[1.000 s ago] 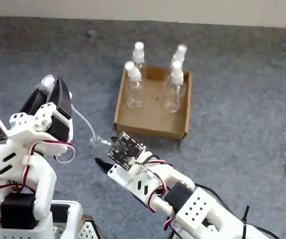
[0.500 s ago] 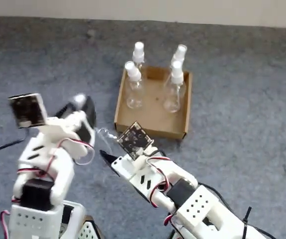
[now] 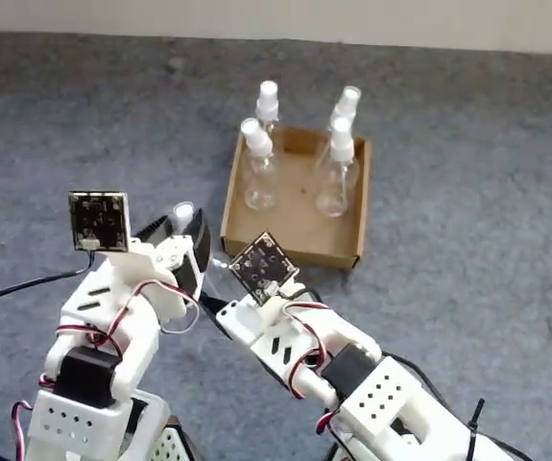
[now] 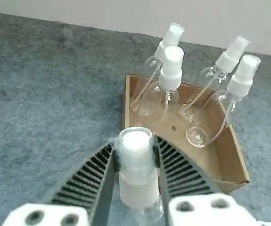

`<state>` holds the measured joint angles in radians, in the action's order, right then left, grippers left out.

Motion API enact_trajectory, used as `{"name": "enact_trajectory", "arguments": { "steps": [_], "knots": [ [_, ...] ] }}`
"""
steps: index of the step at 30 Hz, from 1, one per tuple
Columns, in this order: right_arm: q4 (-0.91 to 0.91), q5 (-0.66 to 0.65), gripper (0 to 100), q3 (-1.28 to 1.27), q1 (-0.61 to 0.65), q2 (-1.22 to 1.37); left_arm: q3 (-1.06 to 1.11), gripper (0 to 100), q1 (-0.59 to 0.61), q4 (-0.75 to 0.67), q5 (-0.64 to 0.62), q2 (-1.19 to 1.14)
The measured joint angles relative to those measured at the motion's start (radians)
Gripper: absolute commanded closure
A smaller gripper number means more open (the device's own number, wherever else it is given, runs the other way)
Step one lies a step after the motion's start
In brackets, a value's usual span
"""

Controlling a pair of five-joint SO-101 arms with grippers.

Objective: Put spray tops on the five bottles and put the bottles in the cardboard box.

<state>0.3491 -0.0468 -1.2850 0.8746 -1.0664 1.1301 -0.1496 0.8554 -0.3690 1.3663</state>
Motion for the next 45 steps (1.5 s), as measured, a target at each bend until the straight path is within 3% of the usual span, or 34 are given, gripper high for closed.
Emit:
{"name": "enact_trajectory", "arguments": {
  "steps": [13, 23, 31, 38, 45],
  "knots": [
    [0.002, 0.006, 99.5, 0.000, -0.049, 0.002, 0.003, 100, -0.094, 0.014, 0.017, 0.002],
    [0.002, 0.009, 99.5, 0.002, -0.052, 0.002, 0.061, 100, -0.170, 0.023, 0.120, 0.003],
    [0.094, 0.006, 99.5, -0.003, -0.051, -0.276, 0.061, 100, -0.173, 0.020, 0.135, 0.008],
    [0.120, 0.006, 99.5, -0.005, -0.051, -0.333, 0.037, 99, -0.183, 0.020, 0.135, 0.008],
    [0.084, 0.006, 99.5, -0.005, -0.051, -0.339, -0.009, 86, -0.183, 0.020, 0.135, 0.006]
  ]
}}
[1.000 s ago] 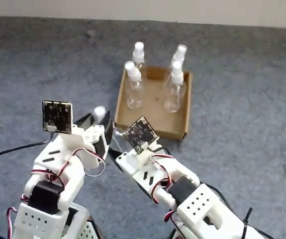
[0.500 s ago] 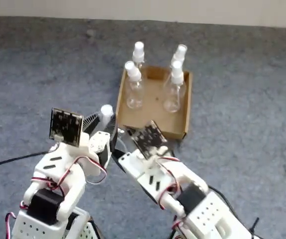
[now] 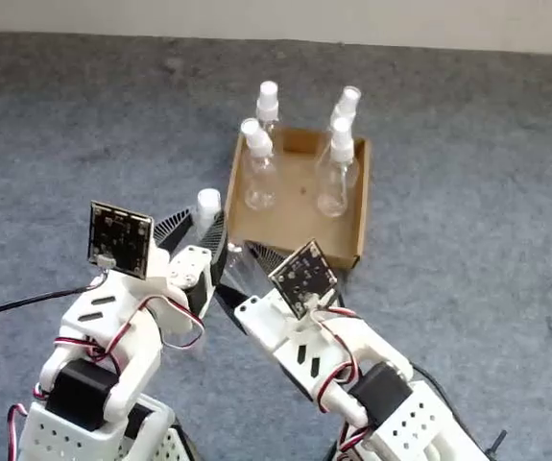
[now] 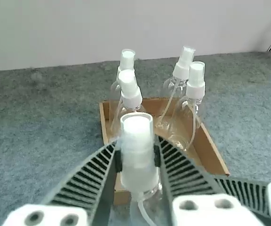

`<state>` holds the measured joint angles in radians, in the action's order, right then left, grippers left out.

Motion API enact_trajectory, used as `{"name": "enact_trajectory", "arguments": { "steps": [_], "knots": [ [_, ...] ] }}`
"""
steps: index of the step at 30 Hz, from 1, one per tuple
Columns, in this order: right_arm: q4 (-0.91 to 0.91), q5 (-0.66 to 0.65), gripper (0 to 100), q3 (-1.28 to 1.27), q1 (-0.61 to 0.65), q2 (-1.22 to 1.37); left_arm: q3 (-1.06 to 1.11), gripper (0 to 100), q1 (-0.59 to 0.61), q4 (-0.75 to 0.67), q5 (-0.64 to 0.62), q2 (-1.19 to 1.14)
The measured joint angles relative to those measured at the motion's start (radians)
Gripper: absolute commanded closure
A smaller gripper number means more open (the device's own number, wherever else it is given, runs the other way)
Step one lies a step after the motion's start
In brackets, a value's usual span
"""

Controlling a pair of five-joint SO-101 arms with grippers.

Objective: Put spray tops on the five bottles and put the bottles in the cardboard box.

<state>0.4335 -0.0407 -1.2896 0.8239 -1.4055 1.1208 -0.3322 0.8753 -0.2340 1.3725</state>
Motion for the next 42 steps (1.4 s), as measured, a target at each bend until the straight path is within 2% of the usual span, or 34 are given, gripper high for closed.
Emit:
{"name": "enact_trajectory", "arguments": {
  "steps": [6, 10, 17, 23, 30, 34, 37, 42],
  "knots": [
    [-0.026, -0.025, 99.5, 0.003, 0.000, -0.023, -0.021, 82, -0.002, 0.003, 0.061, -0.003],
    [-0.031, -0.089, 99.5, 0.003, 0.000, -0.029, -0.051, 80, -0.002, 0.005, 0.069, -0.003],
    [-0.054, -0.109, 99.5, 0.005, -0.017, -0.043, -0.087, 77, -0.003, 0.021, 0.069, -0.003],
    [-0.121, -0.112, 99.5, -0.018, -0.097, -0.048, -0.173, 72, -0.006, 0.130, 0.069, -0.008],
    [-0.147, -0.112, 99.5, -0.041, -0.112, -0.052, -0.219, 72, -0.002, 0.209, 0.074, 0.006],
    [-0.150, -0.112, 99.5, -0.041, -0.135, -0.054, -0.219, 72, 0.041, 0.222, 0.086, 0.121],
    [-0.152, -0.112, 99.5, -0.040, -0.169, -0.025, -0.193, 72, 0.084, 0.236, 0.141, 0.241],
    [-0.153, -0.112, 99.5, 0.066, -0.189, 0.195, -0.037, 72, 0.089, 0.224, 0.199, 0.333]
  ]
}}
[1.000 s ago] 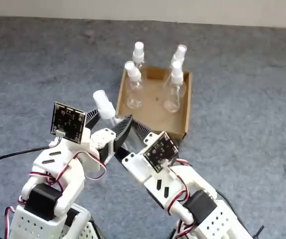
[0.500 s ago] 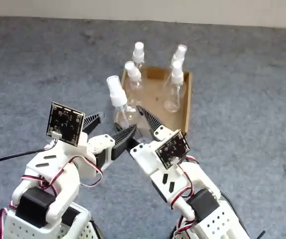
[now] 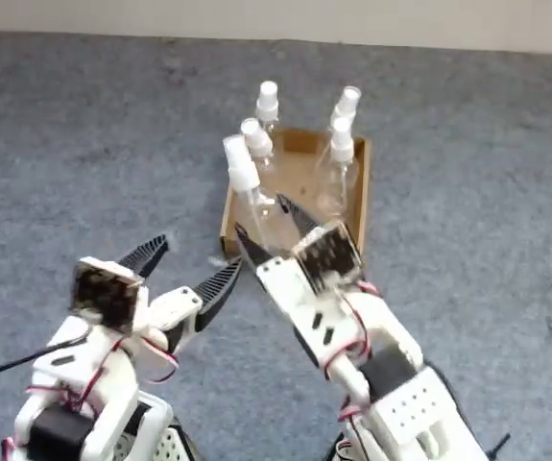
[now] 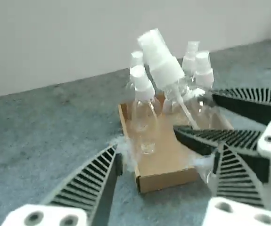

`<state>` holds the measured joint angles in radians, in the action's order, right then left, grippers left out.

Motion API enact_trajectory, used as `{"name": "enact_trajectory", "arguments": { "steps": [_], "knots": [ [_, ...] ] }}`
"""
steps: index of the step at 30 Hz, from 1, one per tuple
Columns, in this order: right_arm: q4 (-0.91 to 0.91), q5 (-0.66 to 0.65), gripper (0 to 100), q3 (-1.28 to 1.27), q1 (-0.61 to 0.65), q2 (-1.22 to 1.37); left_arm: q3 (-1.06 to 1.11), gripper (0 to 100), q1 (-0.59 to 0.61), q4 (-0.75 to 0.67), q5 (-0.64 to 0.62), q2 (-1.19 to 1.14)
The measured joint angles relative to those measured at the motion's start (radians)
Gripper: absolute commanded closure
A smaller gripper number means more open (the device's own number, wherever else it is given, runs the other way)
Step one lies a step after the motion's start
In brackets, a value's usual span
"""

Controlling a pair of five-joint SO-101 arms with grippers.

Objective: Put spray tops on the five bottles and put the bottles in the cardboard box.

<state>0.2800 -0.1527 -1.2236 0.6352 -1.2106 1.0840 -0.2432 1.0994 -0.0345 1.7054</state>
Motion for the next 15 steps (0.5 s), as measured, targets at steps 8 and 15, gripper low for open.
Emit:
{"name": "enact_trajectory", "arguments": {
  "steps": [8, 15],
  "knots": [
    [0.054, 0.020, 99.5, 0.376, -0.002, 0.388, 0.167, 72, -0.002, -0.086, 0.058, 0.005],
    [0.247, 0.114, 99.5, 0.578, 0.083, 0.494, 0.180, 72, 0.000, -0.114, 0.060, 0.008]
  ]
}}
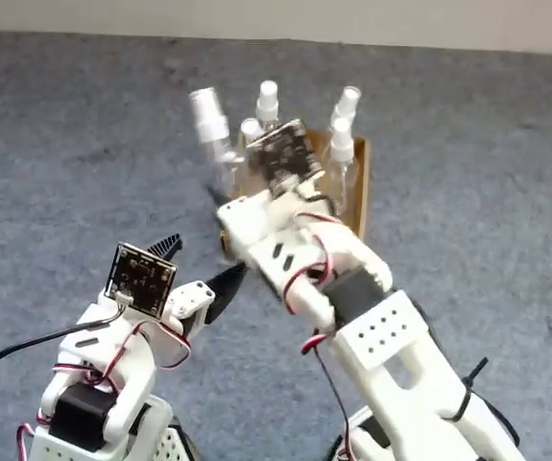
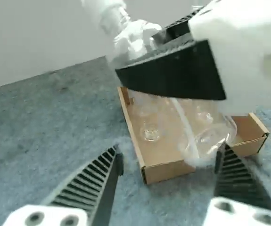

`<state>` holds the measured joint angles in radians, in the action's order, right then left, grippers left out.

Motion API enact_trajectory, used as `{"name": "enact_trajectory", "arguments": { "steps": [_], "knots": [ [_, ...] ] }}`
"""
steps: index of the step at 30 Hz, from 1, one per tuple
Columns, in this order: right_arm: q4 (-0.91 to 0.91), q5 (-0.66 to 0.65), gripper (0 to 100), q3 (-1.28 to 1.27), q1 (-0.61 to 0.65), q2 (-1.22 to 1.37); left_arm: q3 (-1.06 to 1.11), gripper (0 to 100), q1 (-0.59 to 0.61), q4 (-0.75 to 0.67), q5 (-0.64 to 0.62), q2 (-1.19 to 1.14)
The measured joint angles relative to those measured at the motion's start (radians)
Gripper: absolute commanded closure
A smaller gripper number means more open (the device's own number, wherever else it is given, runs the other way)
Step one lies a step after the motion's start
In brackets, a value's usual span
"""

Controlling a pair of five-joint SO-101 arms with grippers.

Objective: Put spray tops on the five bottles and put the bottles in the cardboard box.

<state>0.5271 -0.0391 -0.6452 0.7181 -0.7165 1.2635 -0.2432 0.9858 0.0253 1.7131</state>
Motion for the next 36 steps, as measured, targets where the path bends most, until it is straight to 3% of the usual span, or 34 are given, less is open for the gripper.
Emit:
{"name": "enact_trajectory", "arguments": {
  "steps": [8, 14, 21, 26, 32, 36],
  "knots": [
    [0.146, 0.000, 99.5, 0.018, 0.078, -0.083, 0.086, 72, 0.057, -0.147, -0.015, 0.003],
    [0.256, -0.044, 99.5, 0.018, 0.086, -0.218, 0.091, 72, 0.094, -0.164, -0.015, 0.008],
    [0.278, -0.060, 99.5, 0.018, -0.003, -0.255, 0.092, 72, 0.098, -0.170, -0.012, 0.000],
    [0.169, -0.061, 99.5, 0.018, -0.120, -0.160, 0.092, 73, 0.117, -0.170, -0.011, -0.002],
    [0.008, -0.061, 99.5, 0.008, -0.207, 0.040, 0.092, 89, 0.218, -0.140, -0.012, 0.005],
    [-0.127, -0.061, 99.5, -0.106, -0.210, 0.068, 0.095, 92, 0.285, -0.140, -0.012, 0.005]
  ]
}}
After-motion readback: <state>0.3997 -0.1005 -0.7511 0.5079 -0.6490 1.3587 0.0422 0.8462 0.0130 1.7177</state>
